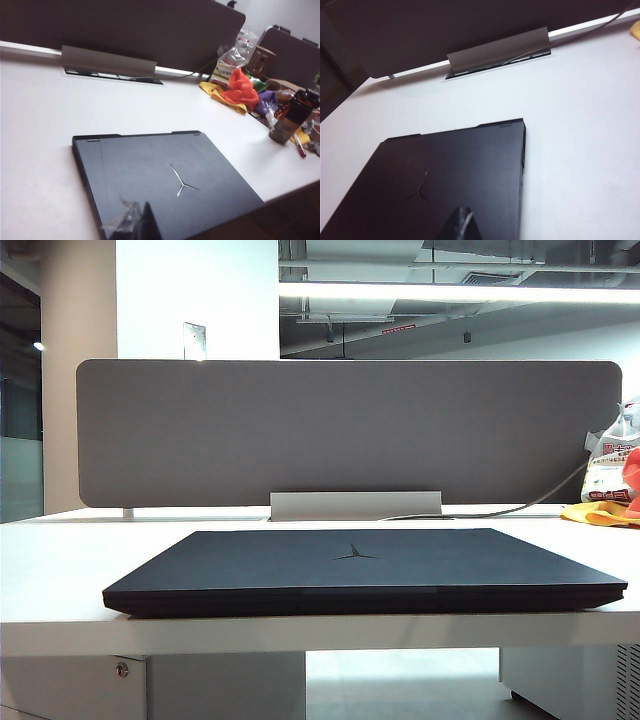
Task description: Open the lid of the laptop and use the keypad to enter the password "123".
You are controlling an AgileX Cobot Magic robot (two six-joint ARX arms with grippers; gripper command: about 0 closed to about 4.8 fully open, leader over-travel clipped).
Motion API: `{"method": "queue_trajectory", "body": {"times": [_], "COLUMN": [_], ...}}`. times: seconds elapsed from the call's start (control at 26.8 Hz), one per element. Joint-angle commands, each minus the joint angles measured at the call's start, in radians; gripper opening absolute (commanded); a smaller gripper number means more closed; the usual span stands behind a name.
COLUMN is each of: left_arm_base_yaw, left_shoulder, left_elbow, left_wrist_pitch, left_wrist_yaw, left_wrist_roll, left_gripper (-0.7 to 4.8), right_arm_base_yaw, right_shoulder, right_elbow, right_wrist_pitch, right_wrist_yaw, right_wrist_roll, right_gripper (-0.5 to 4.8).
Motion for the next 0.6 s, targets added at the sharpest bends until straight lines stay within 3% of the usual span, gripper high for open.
{"method": "queue_trajectory", "body": {"times": [0.04, 0.6], "left_arm_base_yaw": [-0.01, -0.116], "left_shoulder": [0.059, 0.244], "left_elbow": [0.058, 0.312], "left_wrist_pitch": [-0.01, -0.112], "left_wrist_yaw": [0.04, 0.055], "left_wrist_roll": [0.031, 0.133], "left_gripper": [-0.06, -0.06], "right_arm_base_yaw": [0.0, 0.039], "right_shoulder": [0.042, 0.256], "right_elbow": [0.045, 0.149], "right_wrist_pitch": [-0.019, -0.072], "right_wrist_yaw": [-0.007, -0.048], "right_wrist_roll": [-0.026, -0.056], "right_gripper": [-0.05, -0.05]}}
